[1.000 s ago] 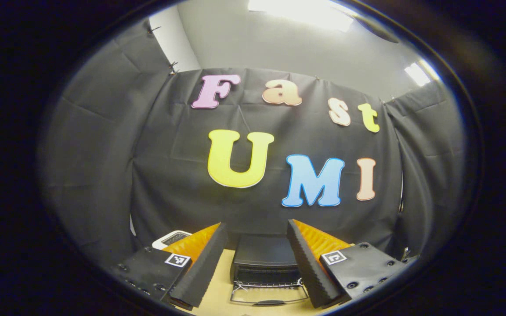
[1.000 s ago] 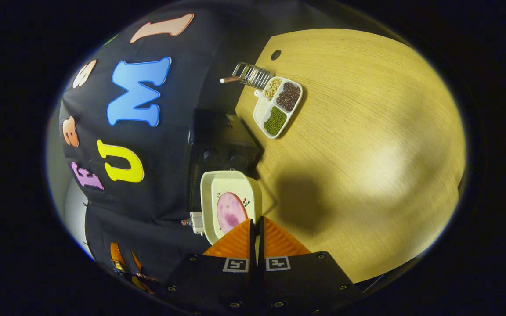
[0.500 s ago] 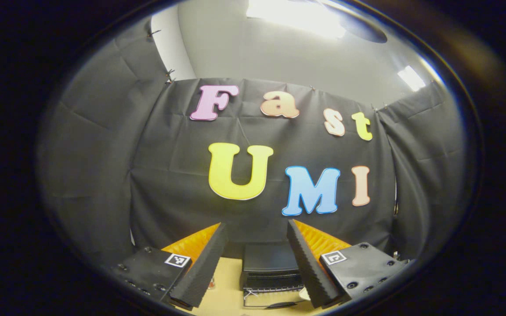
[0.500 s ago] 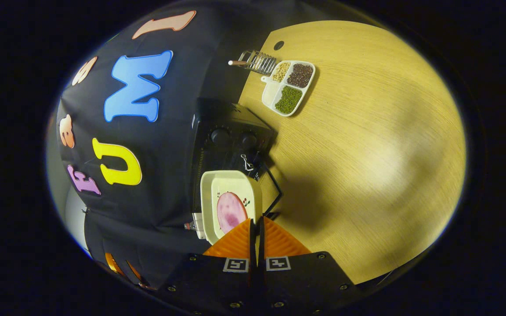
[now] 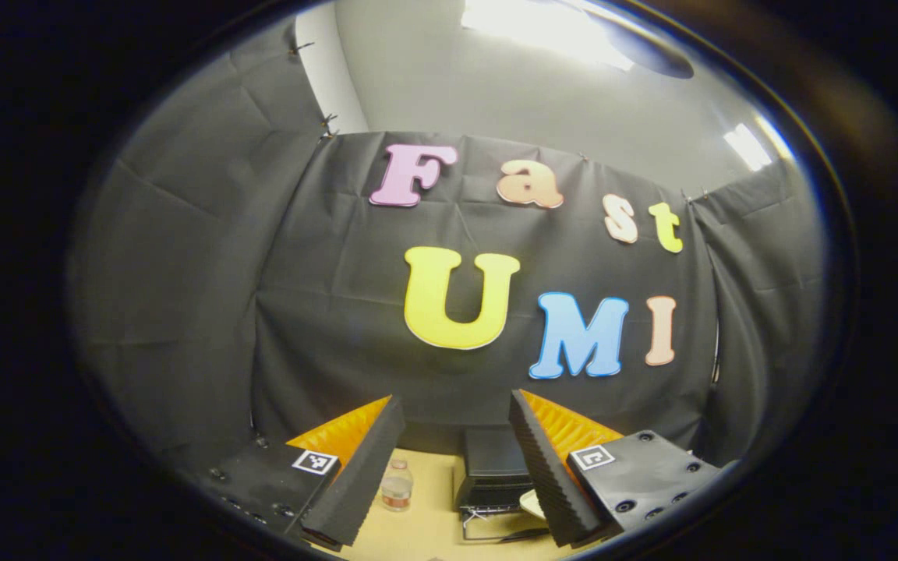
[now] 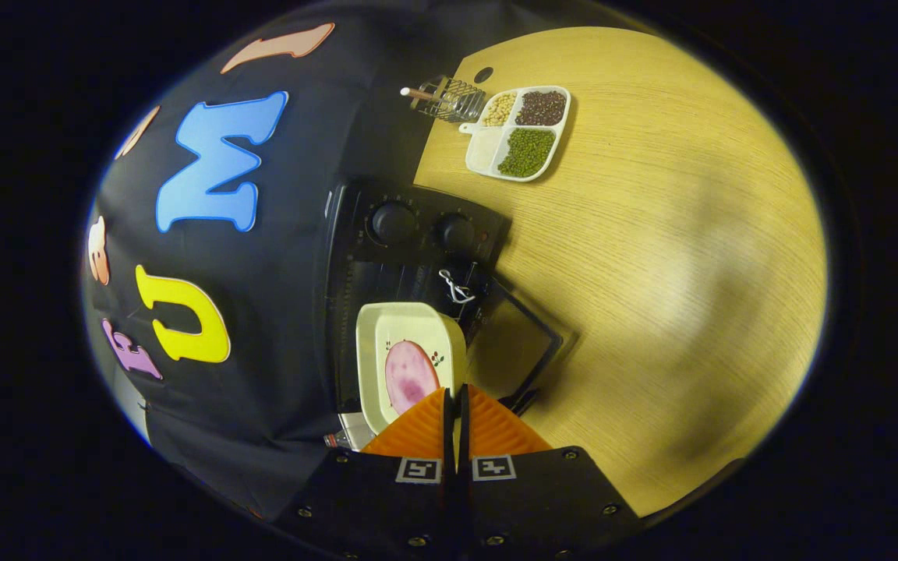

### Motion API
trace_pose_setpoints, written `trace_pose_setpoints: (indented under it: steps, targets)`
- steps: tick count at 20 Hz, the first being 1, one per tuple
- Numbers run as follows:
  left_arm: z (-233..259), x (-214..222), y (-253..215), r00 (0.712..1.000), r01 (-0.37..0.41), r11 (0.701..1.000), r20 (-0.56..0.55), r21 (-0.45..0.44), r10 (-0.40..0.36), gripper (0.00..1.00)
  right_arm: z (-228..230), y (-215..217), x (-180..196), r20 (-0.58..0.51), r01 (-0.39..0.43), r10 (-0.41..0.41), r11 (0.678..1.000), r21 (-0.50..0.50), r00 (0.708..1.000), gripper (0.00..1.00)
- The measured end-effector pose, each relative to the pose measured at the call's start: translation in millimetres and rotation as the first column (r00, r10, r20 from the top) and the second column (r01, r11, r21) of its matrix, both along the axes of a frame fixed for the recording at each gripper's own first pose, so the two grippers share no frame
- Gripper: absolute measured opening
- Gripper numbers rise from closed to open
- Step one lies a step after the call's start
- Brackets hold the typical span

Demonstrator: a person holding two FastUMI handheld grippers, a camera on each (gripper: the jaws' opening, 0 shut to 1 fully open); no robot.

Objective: Open the electric oven with the left hand, put the food in, and close the electric oven.

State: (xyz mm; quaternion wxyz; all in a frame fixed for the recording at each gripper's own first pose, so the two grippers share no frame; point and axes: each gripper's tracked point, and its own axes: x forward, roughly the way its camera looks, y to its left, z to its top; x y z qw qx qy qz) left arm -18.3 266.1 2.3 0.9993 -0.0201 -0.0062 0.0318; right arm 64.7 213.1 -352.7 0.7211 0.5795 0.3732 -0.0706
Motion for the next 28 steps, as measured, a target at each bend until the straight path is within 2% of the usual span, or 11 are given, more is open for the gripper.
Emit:
trace_pose_setpoints:
  steps: [4,9,11,14,15,16,17,18,23,24,28]
  targets:
    - [-6,-9,28,0.999,-0.045,0.999,-0.018,-0.012,0.044,0.97,-16,18,40,-0.041,0.132,-0.131,0.991,0.035,0.991,0.0]
    - [-11,-15,60,0.994,-0.108,0.994,-0.035,-0.025,0.107,0.97,-28,38,84,-0.046,0.225,-0.225,0.974,0.006,0.973,0.0]
    - [-15,-17,70,0.991,-0.132,0.991,-0.042,-0.02,0.131,0.93,-35,43,97,-0.052,0.266,-0.266,0.964,0.001,0.963,0.0]
    - [-24,-20,81,0.986,-0.153,0.988,-0.071,-0.012,0.152,0.97,-43,46,111,-0.053,0.317,-0.317,0.948,-0.014,0.947,0.01]
    - [-26,-22,84,0.984,-0.16,0.987,-0.078,-0.009,0.159,0.96,-45,46,116,-0.053,0.344,-0.344,0.939,-0.009,0.938,0.01]
    - [-27,-22,87,0.983,-0.167,0.986,-0.083,-0.006,0.166,0.89,-46,48,121,-0.054,0.364,-0.363,0.932,0.0,0.93,0.01]
    - [-29,-24,89,0.981,-0.173,0.985,-0.089,-0.004,0.172,0.89,-46,48,126,-0.046,0.377,-0.376,0.926,0.001,0.925,0.0]
    - [-32,-25,91,0.979,-0.179,0.984,-0.096,-0.001,0.178,0.96,-48,51,132,-0.042,0.374,-0.374,0.927,-0.007,0.926,0.01]
    - [-33,-27,92,0.974,-0.2,0.98,-0.11,0.001,0.199,0.97,-50,66,154,-0.016,0.382,-0.382,0.924,0.017,0.924,0.01]
    - [-35,-27,93,0.973,-0.201,0.979,-0.115,0.005,0.201,0.93,-50,67,157,-0.013,0.392,-0.391,0.92,0.026,0.92,0.02]
    - [-37,-29,87,0.973,-0.191,0.981,-0.128,0.022,0.192,0.96,-49,68,159,-0.025,0.393,-0.393,0.917,0.061,0.919,0.06]
